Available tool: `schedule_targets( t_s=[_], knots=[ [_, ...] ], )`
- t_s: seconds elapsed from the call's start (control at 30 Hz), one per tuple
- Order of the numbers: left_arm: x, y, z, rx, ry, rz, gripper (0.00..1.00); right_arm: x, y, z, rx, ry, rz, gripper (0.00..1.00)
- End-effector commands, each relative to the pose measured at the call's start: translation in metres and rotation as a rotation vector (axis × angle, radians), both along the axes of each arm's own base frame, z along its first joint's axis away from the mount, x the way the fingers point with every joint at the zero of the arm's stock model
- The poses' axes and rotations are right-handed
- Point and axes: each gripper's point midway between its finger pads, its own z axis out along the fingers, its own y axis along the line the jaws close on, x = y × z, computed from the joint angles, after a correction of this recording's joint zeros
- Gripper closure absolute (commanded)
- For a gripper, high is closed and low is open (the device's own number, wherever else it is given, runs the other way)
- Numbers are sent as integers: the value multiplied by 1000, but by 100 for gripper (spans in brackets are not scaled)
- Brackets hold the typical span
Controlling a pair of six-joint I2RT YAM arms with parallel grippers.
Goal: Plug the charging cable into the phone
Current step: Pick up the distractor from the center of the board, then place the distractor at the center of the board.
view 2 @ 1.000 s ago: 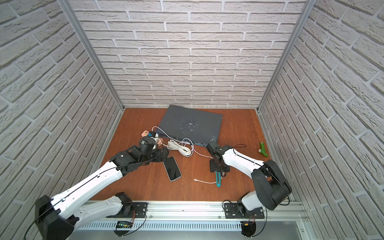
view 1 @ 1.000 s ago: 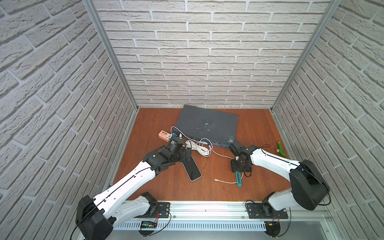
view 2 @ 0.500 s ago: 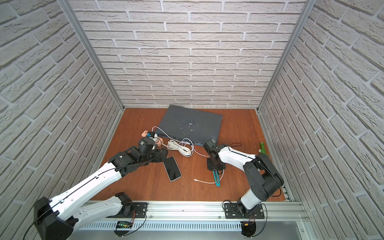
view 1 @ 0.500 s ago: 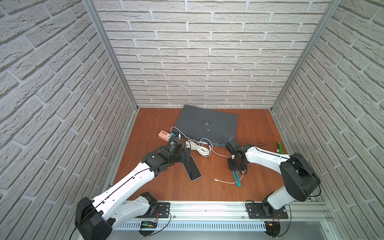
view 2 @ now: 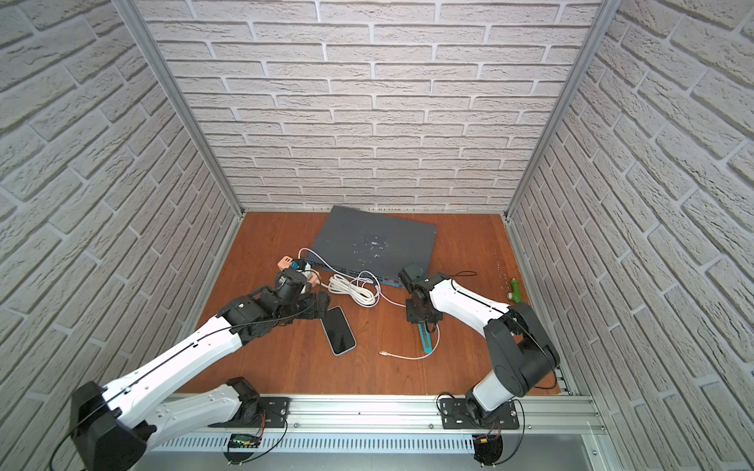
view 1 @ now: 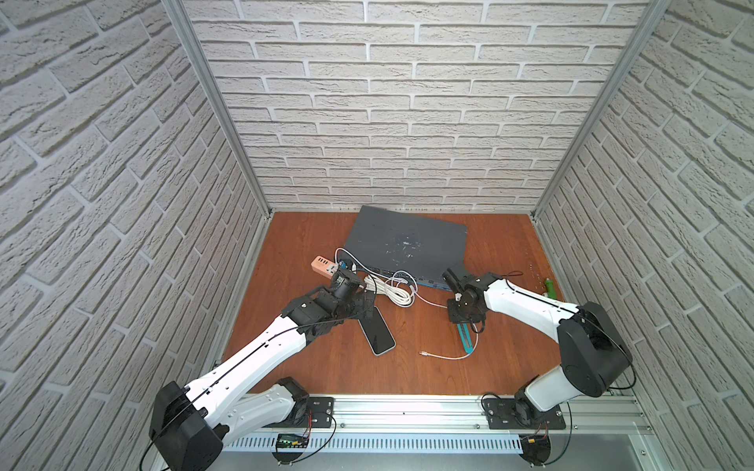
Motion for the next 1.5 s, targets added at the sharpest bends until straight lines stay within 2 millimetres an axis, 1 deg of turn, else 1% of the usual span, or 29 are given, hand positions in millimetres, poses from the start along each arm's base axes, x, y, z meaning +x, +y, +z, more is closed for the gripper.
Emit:
schedule_targets(
  t_s=[0.0, 0.07, 0.13, 0.27, 0.33, 0.4, 0.5, 0.6, 0.7, 0.8, 0.93, 1.0, 1.03, 1.07, 1.13, 1.17, 1.2, 1.23, 1.27, 1.3, 1.33, 1.4, 1.47],
  knots=[
    [5, 5, 5, 17, -17, 16, 2, 15, -31, 36, -25, -63, -51, 92],
    [6, 7, 4, 19, -15, 24, 2, 30, -49, 46, -2, -83, -104, 92],
    [8, 9, 4, 17, -18, 38, 2, 47, -68, 51, 33, -94, -171, 92],
    [10, 14, 0, 21, -12, 56, 2, 78, -109, 48, 32, -94, -280, 93],
    [11, 16, -2, 22, -2, 63, 2, 92, -125, 42, 66, -95, -333, 93],
    [11, 16, -3, 19, 7, 64, 2, 104, -142, 30, 94, -79, -388, 93],
    [13, 16, -3, 24, 11, 64, 2, 116, -160, 6, 103, -39, -440, 93],
    [15, 17, -2, 26, 10, 68, 2, 124, -171, -15, 105, -6, -465, 94],
    [16, 17, -2, 26, 8, 71, 2, 126, -182, -32, 101, 25, -485, 94],
    [18, 17, -1, 29, 3, 75, 2, 124, -189, -44, 96, 47, -505, 94],
    [21, 18, -5, 27, 5, 87, 2, 123, -191, -53, 97, 64, -508, 88],
    [21, 18, -7, 20, 8, 90, 2, 124, -192, -52, 97, 61, -506, 83],
    [21, 18, -8, 19, 8, 90, 2, 123, -193, -57, 96, 75, -507, 76],
    [21, 19, -9, 20, 11, 93, 2, 122, -194, -61, 91, 89, -507, 67],
    [21, 21, -9, 22, 11, 98, 2, 122, -196, -55, 78, 78, -503, 48],
    [21, 22, -8, 22, 10, 103, 2, 125, -197, -41, 79, 42, -502, 35],
    [21, 22, -8, 18, 8, 104, 2, 127, -198, -32, 81, 19, -497, 25],
    [21, 23, -7, 15, 6, 106, 2, 129, -198, -19, 86, -10, -493, 17],
    [21, 23, -5, 7, -1, 108, 2, 131, -196, 1, 92, -55, -483, 10],
    [21, 23, -5, 1, -3, 109, 2, 133, -196, 18, 97, -89, -477, 6],
    [23, 24, -3, -2, -8, 114, 2, 135, -193, 32, 104, -117, -462, 5],
    [24, 24, -2, -4, -13, 118, 2, 134, -185, 62, 112, -165, -426, 3],
    [26, 26, 0, -9, -20, 127, 2, 131, -172, 89, 122, -207, -374, 3]
  ],
)
